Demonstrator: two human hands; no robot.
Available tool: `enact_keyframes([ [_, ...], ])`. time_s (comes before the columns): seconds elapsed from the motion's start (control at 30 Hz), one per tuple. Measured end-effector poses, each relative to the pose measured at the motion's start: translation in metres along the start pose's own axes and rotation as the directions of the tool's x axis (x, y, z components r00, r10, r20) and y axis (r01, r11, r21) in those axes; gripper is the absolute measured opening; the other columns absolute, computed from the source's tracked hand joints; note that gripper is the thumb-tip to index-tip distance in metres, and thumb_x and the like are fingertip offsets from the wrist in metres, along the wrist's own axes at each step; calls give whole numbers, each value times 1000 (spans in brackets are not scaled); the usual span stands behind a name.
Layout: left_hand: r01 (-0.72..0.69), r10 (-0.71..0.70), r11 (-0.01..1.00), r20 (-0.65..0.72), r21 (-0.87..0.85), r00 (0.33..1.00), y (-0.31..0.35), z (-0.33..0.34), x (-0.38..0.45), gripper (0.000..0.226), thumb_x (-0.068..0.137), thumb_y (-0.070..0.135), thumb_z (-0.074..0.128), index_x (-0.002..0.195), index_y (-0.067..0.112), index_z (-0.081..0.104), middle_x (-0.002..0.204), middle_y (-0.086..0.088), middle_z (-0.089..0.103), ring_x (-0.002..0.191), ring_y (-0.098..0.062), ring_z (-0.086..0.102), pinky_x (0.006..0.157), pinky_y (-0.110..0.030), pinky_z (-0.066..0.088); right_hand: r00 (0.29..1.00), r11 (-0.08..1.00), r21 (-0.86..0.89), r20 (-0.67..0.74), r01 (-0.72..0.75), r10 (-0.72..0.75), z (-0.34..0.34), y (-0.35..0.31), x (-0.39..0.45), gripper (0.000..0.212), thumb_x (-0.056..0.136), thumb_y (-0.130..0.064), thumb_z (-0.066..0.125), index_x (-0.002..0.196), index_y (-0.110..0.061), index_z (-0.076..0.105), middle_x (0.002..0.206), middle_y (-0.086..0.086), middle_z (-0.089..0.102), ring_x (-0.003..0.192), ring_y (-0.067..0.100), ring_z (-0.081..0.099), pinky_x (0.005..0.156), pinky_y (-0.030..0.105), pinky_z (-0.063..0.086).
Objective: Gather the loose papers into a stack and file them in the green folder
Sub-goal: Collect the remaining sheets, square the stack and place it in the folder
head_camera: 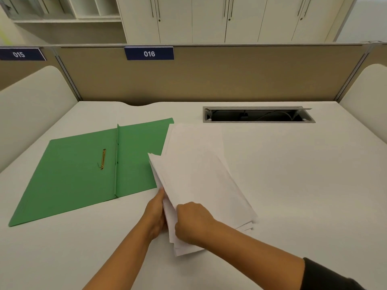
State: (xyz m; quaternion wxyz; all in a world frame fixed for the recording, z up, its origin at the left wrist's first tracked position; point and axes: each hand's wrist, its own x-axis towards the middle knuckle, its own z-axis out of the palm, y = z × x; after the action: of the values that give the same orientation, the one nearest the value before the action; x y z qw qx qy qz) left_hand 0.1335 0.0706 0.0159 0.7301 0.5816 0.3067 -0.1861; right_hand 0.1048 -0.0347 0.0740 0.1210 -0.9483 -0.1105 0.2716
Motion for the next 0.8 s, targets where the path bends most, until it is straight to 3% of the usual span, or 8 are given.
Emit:
enact_keyframes([
  [0.1,48,-46,998,55,-36,997,3,0,0,46,86,56,44,97,17,66,91,-9,72,91,-29,65,73,-36,51,999,999,40,14,28,-29,1,1,-3,37,94,-26,47,123,-5,52,127,15,57,116,30,54,94,34,43],
  [0.23,-77,91,978,-66,193,994,0,2,-1,30,84,7,58,113,-1,60,86,-12,68,83,-32,63,70,-35,52,995,985,157,50,73,-81,-7,10,-7,60,89,-49,49,135,-10,46,140,11,50,129,27,46,103,34,36],
  [0.3,-139,155,968,-59,211,986,-3,0,-2,32,84,1,57,116,2,57,91,-11,67,86,-31,63,68,-34,53,998,949,312,-56,49,-34,-17,30,1,69,85,-53,53,141,-14,39,149,6,41,137,22,37,110,31,29],
  [0.37,-232,242,953,-26,194,970,-2,0,-7,28,85,3,56,112,11,57,93,-6,66,85,-25,63,65,-31,50,955,895,445,-281,39,98,-30,61,12,75,84,-50,58,145,-15,32,153,4,33,141,19,30,114,29,23],
  [0.47,-376,377,906,29,194,926,0,-1,-15,19,88,9,56,105,17,56,89,5,64,84,-16,62,67,-27,49,832,728,685,-420,28,363,-47,114,21,96,75,-47,70,149,-15,17,156,7,24,143,24,26,114,38,25],
  [0.57,-470,464,872,73,138,883,7,3,-18,16,86,11,60,102,13,61,91,0,68,85,-16,66,66,-22,53,900,420,896,-297,146,320,-57,147,21,110,47,-61,81,139,-16,40,138,7,53,119,25,57,93,37,50],
  [0.67,-534,521,839,130,104,843,21,12,-20,9,84,9,61,91,14,66,86,-1,71,76,-12,69,59,-15,54,913,239,928,-339,286,224,-63,155,20,96,23,-62,86,106,-18,66,109,6,72,96,23,69,74,32,57],
  [0.8,-640,598,759,259,123,759,51,19,-21,12,84,8,62,90,17,66,87,-4,68,83,-21,63,68,-18,56,829,142,863,-505,485,240,-75,149,15,71,40,-33,86,106,-16,66,103,7,72,96,30,67,76,41,57],
])
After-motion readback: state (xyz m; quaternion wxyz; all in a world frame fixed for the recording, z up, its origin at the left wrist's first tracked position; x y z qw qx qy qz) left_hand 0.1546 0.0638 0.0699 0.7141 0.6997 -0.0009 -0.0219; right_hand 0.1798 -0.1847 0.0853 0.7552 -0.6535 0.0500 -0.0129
